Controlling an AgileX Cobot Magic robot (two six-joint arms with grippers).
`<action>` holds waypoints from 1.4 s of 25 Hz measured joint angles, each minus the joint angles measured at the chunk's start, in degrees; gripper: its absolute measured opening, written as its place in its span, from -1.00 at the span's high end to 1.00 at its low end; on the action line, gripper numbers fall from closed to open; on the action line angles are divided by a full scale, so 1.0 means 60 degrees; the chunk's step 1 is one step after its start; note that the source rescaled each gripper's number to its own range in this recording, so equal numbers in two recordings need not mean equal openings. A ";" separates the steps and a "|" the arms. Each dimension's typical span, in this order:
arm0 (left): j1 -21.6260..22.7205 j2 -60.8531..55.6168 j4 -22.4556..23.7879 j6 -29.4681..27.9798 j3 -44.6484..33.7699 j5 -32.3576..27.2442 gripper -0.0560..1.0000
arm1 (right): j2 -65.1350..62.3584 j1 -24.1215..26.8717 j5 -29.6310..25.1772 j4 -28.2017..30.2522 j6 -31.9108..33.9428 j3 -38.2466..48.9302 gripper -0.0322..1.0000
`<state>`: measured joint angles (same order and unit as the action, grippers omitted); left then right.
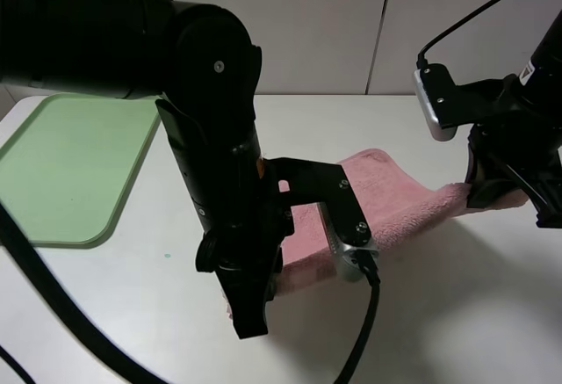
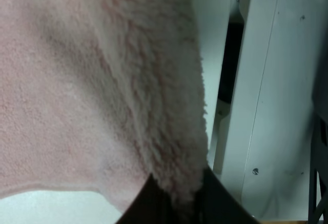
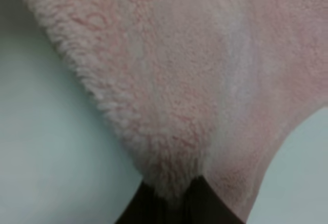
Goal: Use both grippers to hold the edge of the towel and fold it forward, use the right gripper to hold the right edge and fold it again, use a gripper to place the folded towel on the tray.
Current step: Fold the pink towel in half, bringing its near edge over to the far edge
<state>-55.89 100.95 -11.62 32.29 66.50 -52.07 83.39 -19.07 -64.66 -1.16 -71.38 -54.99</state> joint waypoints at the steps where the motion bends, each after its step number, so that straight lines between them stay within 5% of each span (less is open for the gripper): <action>1: 0.0000 0.0000 0.0009 -0.0037 0.0000 0.0044 0.89 | 0.0000 0.0000 0.0059 0.0017 0.0000 0.0000 0.94; 15: 0.0754 0.0000 0.0660 -0.0497 0.0000 0.0705 0.89 | 0.0180 0.0000 0.0408 0.0193 0.0000 -0.0093 0.94; 35: 0.1855 0.0000 0.1016 -0.0563 -0.0008 0.1355 0.89 | 0.2427 0.0000 0.0990 0.0193 0.0064 -0.2330 0.94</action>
<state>-44.76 100.95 -5.52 28.91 66.45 -43.93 97.95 -19.07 -58.73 0.00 -70.99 -68.97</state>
